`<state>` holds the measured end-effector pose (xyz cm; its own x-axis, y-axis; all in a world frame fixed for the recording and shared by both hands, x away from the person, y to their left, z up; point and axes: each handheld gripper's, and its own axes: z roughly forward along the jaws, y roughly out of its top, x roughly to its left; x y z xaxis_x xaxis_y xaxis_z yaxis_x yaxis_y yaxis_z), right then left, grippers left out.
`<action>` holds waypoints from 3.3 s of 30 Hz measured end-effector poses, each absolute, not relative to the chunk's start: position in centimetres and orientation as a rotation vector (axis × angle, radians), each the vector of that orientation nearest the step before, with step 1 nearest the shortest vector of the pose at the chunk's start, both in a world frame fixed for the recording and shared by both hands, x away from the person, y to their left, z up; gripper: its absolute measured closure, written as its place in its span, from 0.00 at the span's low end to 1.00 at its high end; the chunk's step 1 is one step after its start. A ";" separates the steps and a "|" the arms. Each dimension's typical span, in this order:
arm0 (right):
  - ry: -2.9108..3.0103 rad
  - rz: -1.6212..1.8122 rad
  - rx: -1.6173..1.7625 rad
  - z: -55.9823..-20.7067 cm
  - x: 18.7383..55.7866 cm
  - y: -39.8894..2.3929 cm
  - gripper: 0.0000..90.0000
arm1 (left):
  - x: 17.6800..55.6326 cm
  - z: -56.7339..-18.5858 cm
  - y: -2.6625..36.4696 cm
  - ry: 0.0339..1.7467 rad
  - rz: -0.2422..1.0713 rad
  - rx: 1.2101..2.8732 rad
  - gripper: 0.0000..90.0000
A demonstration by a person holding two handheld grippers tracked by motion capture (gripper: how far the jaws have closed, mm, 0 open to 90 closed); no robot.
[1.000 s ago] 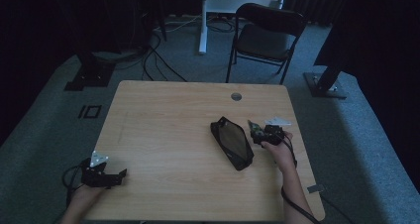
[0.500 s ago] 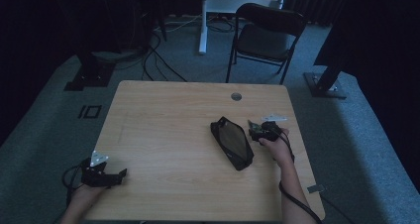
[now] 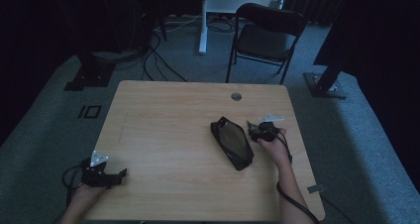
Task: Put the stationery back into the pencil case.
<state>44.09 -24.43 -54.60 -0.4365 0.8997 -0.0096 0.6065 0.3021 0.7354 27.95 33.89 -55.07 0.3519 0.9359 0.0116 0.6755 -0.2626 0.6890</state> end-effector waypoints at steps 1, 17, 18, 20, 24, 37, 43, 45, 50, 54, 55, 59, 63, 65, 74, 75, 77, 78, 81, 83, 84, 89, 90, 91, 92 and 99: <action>2.155 0.922 1.336 -54.5 44.1 -24.4 0.52 | 27.9 -55.1 33.9 1.397 0.572 2.028 0.00; 2.131 0.973 1.385 -50.9 42.5 -24.8 0.54 | 27.9 -55.1 33.9 1.397 0.572 2.028 0.00; 2.126 0.976 1.383 -50.5 42.4 -24.7 0.54 | 27.9 -55.1 33.9 1.397 0.571 2.028 0.00; 2.130 0.985 1.386 -49.8 42.1 -24.6 0.54 | 27.9 -55.1 33.9 1.397 0.571 2.028 0.00; 2.128 0.996 1.389 -48.7 41.8 -24.4 0.54 | 27.9 -55.1 33.9 1.397 0.571 2.028 0.00; 2.121 1.042 1.351 -44.7 40.4 -22.9 0.54 | 27.9 -55.1 33.9 1.398 0.572 2.028 0.00; 2.121 1.056 1.337 -43.3 39.9 -21.6 0.54 | 27.9 -55.1 33.9 1.401 0.573 2.027 0.00; 2.123 1.074 1.333 -42.9 39.8 -21.0 0.54 | 27.9 -55.1 33.9 1.401 0.573 2.027 0.00; 2.131 1.091 1.334 -42.3 39.5 -19.7 0.54 | 27.9 -55.1 33.9 1.401 0.573 2.027 0.00; 2.156 1.096 1.316 -42.4 39.2 -18.3 0.54 | 27.9 -55.1 33.9 1.401 0.573 2.027 0.00; 2.162 1.100 1.311 -42.4 39.2 -18.0 0.54 | 27.9 -55.1 33.9 1.401 0.573 2.027 0.00; 2.197 1.082 1.305 -43.0 39.0 -16.8 0.54 | 27.9 -55.1 33.9 1.401 0.573 2.027 0.00; 2.218 1.068 1.307 -44.0 39.0 -15.8 0.54 | 27.9 -55.1 33.9 1.401 0.573 2.027 0.00; 2.233 1.063 1.322 -44.6 39.0 -15.5 0.54 | 27.9 -55.1 33.9 1.401 0.573 2.027 0.00; 2.258 0.963 1.354 -46.6 39.0 -14.4 0.54 | 27.9 -55.1 33.9 1.401 0.573 2.027 0.00; 2.261 0.942 1.351 -46.8 39.0 -14.3 0.54 | 27.9 -55.1 33.9 1.401 0.573 2.027 0.00; 2.276 0.910 1.367 -47.2 39.1 -13.9 0.54 | 27.9 -55.1 33.9 1.401 0.573 2.027 0.00; 2.276 0.910 1.367 -47.2 39.1 -13.9 0.54 | 27.9 -55.1 33.9 1.401 0.573 2.027 0.00; 2.286 0.889 1.390 -47.7 39.3 -13.5 0.54 | 27.9 -55.1 33.9 1.401 0.573 2.027 0.00; 2.292 0.870 1.396 -48.0 39.3 -13.2 0.54 | 27.9 -55.1 33.9 1.401 0.573 2.027 0.00; 2.291 0.858 1.398 -48.2 39.4 -13.1 0.54 | 27.9 -55.1 33.9 1.401 0.573 2.027 0.00; 2.291 0.806 1.446 -49.2 39.9 -13.1 0.54 | 27.9 -55.1 33.9 1.401 0.573 2.027 0.00; 2.290 0.802 1.450 -49.3 40.0 -13.1 0.54 | 27.9 -55.1 33.9 1.401 0.573 2.027 0.00; 2.286 0.774 1.461 -49.5 40.2 -13.1 0.54 | 27.9 -55.1 33.9 1.401 0.573 2.026 0.00; 2.286 0.774 1.461 -49.5 40.2 -13.1 0.54 | 27.9 -55.1 33.9 1.401 0.573 2.026 0.00; 2.313 0.720 1.480 -49.8 40.8 -12.6 0.54 | 27.9 -55.1 33.9 1.401 0.573 2.027 0.00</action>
<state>40.76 -12.61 -49.82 -0.4235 0.9058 0.0153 0.7544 0.3432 0.5595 27.93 33.86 -55.06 0.3490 0.9371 0.0119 0.6767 -0.2608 0.6885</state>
